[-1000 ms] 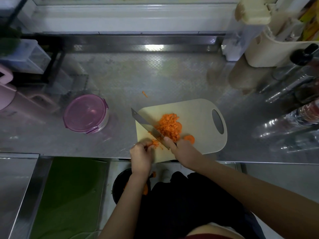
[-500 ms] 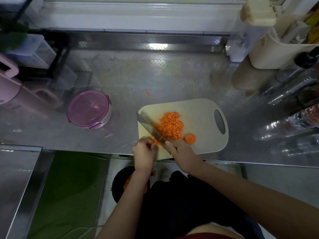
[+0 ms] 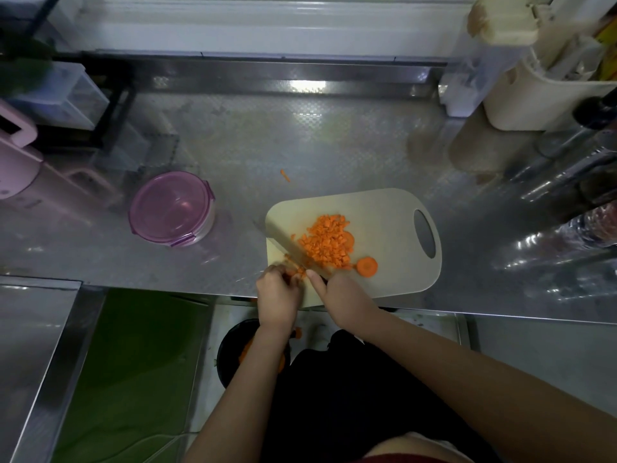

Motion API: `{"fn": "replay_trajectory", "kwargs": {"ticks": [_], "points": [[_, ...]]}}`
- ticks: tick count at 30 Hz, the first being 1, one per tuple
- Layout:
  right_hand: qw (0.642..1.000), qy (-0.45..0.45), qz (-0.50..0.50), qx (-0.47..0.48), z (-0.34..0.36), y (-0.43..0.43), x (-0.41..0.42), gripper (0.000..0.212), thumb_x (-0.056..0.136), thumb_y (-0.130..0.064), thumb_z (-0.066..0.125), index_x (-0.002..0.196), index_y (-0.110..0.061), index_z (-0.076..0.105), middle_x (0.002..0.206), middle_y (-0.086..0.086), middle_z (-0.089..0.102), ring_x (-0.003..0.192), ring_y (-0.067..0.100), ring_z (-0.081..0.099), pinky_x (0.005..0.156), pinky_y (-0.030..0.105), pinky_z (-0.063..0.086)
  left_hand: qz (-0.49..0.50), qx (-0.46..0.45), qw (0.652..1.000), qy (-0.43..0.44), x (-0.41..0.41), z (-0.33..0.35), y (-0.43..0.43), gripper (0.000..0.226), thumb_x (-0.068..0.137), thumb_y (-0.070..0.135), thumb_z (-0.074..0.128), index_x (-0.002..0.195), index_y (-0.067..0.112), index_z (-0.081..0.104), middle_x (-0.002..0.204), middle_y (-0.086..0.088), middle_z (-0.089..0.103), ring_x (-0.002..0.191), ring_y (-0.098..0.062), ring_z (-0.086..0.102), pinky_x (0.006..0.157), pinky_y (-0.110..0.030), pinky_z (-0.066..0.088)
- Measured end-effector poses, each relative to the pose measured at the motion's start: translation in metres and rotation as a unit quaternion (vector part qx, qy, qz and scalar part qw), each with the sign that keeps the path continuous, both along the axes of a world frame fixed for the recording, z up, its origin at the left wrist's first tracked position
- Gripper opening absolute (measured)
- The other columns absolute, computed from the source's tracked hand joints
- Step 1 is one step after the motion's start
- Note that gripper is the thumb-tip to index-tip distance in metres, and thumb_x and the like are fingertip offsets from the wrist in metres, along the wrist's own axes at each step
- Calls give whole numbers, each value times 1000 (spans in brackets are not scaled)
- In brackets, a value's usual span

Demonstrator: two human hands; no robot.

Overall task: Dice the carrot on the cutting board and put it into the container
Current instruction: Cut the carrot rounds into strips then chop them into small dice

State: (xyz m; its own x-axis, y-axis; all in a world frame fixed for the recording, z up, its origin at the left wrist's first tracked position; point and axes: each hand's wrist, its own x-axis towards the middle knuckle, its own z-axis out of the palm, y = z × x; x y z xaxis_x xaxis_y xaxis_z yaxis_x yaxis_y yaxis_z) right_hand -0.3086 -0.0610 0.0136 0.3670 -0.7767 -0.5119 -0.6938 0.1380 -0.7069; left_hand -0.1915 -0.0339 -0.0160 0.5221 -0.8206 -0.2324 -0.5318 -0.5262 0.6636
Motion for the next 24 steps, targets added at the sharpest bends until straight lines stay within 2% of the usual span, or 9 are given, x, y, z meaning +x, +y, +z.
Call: {"fn": "replay_trajectory", "kwargs": {"ticks": [5,7,9,10,12,16,20,23,24], "points": [[999,36,25,-1,11,-13,-10,61,98,-47,30,109,5,58,88,11,54,99,34,59,76,31,38,19,-8,1000,5,0,-2,2,3,78,9,69,80,6,69,84,-11,68,82,-26,62,79,-30,45],[999,38,11,-9,11,-16,-11,61,99,-48,29,90,5,60,78,11,52,88,32,59,72,28,36,26,-21,999,8,-1,0,2,1,77,8,70,77,8,69,82,-8,68,81,-23,62,77,-27,43],[999,38,-14,-14,10,-16,-12,64,98,-50,30,61,-2,50,61,10,49,70,29,55,66,29,36,26,-25,999,11,-1,1,2,2,77,8,70,75,9,69,80,-5,68,79,-21,61,75,-24,43],[999,38,-13,-18,9,-16,-11,64,97,-51,30,55,-5,44,57,9,47,64,27,53,65,29,35,28,-24,999,17,0,1,2,3,77,8,70,75,9,69,79,-4,68,78,-20,61,74,-24,43],[999,40,4,-14,8,-15,-13,60,97,-51,30,55,-9,42,56,6,46,63,24,51,65,28,35,33,-19,999,30,1,1,2,4,77,8,70,74,9,70,76,-3,68,76,-19,61,71,-22,42],[999,-8,24,-36,5,-9,-16,46,98,-44,35,73,-10,54,62,-2,45,67,16,46,67,24,31,30,-16,999,28,2,-4,2,4,77,10,71,74,8,69,77,-5,68,75,-21,61,70,-24,41],[996,-42,23,-75,-1,-6,-16,42,99,-34,40,58,-26,42,58,-10,44,58,6,42,62,21,27,33,-16,999,29,2,-6,3,3,78,10,70,76,8,69,80,-6,68,76,-20,62,73,-23,41],[995,-58,16,-81,-3,-5,-17,43,99,-32,42,56,-30,39,56,-11,42,55,4,42,56,20,29,34,-19,998,41,2,-5,3,5,79,9,70,74,10,69,79,-5,68,74,-17,60,70,-19,39],[995,-64,12,-79,-2,-5,-17,43,99,-31,42,56,-32,38,55,-11,41,53,2,42,53,16,30,35,-20,998,44,2,-5,3,6,79,9,70,73,11,68,78,-5,67,73,-16,60,69,-18,38]]}}
